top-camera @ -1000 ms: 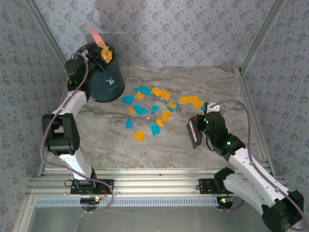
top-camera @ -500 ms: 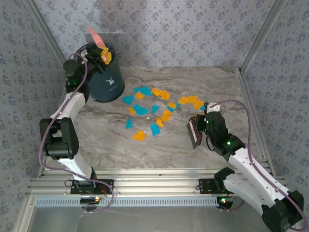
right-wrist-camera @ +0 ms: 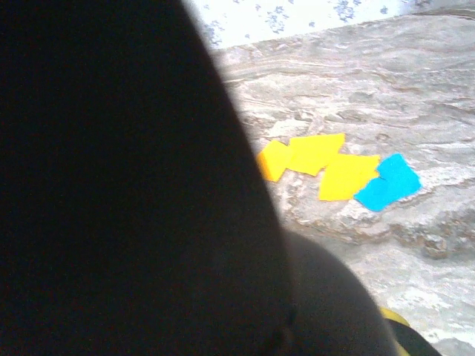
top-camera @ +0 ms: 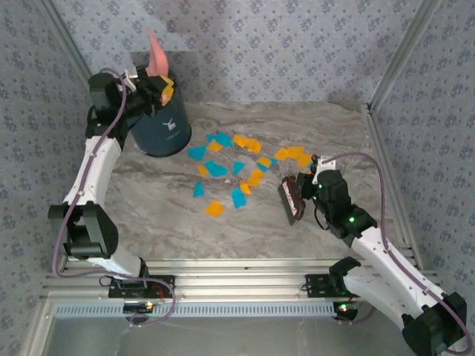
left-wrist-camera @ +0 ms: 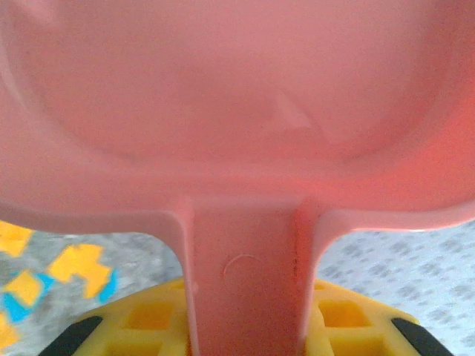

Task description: Sweep away the paper scraps from the table

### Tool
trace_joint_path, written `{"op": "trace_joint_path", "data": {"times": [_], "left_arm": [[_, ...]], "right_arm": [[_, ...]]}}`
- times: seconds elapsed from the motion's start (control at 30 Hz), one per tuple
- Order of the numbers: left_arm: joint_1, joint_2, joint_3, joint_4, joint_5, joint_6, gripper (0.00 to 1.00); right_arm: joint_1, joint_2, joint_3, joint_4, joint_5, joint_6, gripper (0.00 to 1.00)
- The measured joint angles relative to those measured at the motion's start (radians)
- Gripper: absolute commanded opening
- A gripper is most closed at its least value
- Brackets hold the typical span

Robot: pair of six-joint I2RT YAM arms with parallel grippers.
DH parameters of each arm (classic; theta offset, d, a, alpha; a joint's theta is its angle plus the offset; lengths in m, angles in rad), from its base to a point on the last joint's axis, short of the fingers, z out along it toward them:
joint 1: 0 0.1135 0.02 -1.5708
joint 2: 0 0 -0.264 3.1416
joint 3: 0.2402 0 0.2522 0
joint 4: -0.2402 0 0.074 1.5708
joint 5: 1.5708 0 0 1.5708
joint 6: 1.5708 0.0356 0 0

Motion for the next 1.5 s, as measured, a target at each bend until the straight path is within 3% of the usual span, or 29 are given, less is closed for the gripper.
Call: {"op": "trace_joint_path", "data": {"times": [0.33, 0.57, 1.03, 1.5], "left_arm": [[-0.065, -0.066, 0.111, -0.526, -0.013, 0.562, 0.0], [-0.098, -0.174, -0.009, -0.676, -0.086, 0.813, 0.0], [-0.201, -0.226, -0.269, -0.698, -0.364, 1.005, 0.0], [-0.216, -0.238, -0.292, -0.692, -0.454, 1.088, 0.0]], "right_arm": [[0.001, 0.076, -0.001, 0.116, -0.152, 0.056, 0.0], [0.024, 0.174, 0.0, 0.207, -0.244, 0.103, 0.0], [0.131, 0.426, 0.095, 0.397, -0.359, 0.215, 0.0], [0.227, 0.722, 0.257, 0.52, -0.416, 0.288, 0.0]]}}
